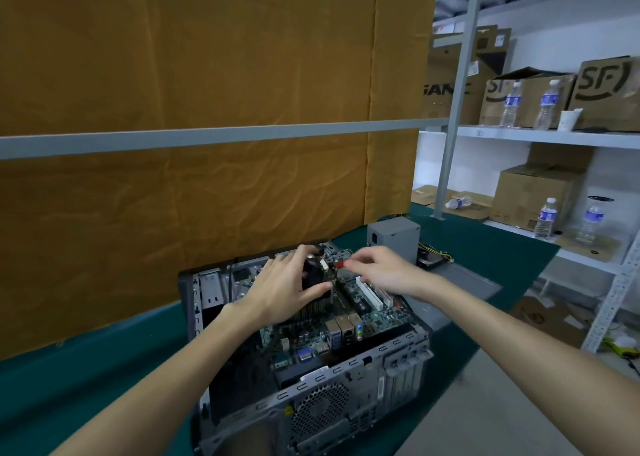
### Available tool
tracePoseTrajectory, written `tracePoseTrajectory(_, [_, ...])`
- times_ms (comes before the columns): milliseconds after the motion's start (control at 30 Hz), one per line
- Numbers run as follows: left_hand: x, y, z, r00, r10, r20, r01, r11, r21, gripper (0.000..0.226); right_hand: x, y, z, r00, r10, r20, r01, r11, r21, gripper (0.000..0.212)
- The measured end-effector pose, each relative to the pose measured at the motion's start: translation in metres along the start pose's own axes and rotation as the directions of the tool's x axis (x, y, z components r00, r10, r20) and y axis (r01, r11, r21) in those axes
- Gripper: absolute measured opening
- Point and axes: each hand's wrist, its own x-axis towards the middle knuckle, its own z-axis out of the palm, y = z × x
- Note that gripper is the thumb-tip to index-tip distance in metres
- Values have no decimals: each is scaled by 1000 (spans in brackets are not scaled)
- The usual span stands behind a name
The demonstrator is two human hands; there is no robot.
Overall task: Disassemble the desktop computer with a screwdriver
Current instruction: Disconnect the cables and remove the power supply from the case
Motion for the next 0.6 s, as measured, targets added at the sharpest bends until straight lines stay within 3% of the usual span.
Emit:
tracePoseTrajectory(133, [5, -9, -4, 1000, 3, 30, 3, 985, -171, 91, 17, -32, 32, 991, 12, 136, -9, 1000, -24, 57])
tracePoseTrajectory(200, [3, -12, -7, 999, 5, 39, 4, 972, -233, 99, 22, -40, 44, 984, 16, 180, -4, 998, -68, 47])
tracePoseTrajectory(333, [4, -18, -24, 999, -30, 13, 31, 997, -66, 115, 27, -53, 50, 989, 67, 134, -44, 985, -167, 41])
tracePoseTrajectory(400, [2, -25, -38, 991, -73, 117, 74, 997, -10, 122, 29, -63, 55, 988, 101, 115, -74, 972, -224, 41])
tracePoseTrajectory(467, [-7, -39, -50, 957, -113, 268, 125, 992, -29, 119, 31, -74, 63, 988, 138, 76, -106, 940, -324, 55])
tracePoseTrajectory(533, [-21, -57, -59, 911, -142, 388, 211, 967, -140, 101, 36, -82, 75, 986, 168, 12, -143, 870, -471, 71])
tracePoseTrajectory(600, [-34, -72, -62, 894, -179, 410, 316, 902, -294, 77, 40, -91, 88, 982, 186, -21, -158, 762, -628, 83])
